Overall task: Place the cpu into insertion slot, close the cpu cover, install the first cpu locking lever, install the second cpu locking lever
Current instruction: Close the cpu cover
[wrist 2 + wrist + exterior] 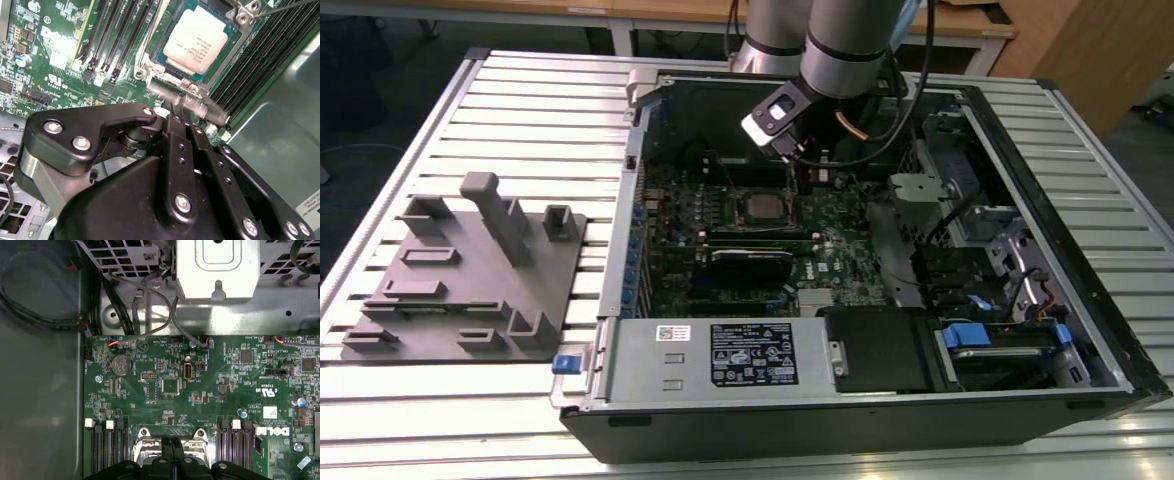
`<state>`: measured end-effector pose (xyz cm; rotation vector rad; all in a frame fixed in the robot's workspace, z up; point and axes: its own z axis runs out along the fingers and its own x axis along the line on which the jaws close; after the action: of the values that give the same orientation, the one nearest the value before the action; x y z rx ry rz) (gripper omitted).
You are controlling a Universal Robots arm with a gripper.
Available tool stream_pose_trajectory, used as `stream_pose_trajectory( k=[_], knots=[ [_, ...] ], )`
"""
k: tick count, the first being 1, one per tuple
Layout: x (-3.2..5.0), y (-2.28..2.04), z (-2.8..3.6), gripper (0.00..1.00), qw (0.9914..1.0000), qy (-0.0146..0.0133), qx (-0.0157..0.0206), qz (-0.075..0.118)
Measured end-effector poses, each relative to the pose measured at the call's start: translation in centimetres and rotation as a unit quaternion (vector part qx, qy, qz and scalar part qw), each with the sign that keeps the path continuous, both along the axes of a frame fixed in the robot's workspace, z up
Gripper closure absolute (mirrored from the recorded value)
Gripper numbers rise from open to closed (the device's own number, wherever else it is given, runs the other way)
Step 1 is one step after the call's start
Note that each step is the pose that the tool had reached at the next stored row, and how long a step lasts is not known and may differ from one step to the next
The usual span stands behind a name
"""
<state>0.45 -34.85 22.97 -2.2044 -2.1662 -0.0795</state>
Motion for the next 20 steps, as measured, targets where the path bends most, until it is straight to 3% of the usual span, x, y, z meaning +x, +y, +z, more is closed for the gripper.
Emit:
stream_pose_trajectory(
  k=[6,20],
  knots=[
    [-0.41,0.00,-0.04,0.89,1.00000,0.0000,0.0000,0.000],
    [-0.44,0.00,-0.07,0.89,1.00000,0.0000,-0.0001,0.000]
  ],
)
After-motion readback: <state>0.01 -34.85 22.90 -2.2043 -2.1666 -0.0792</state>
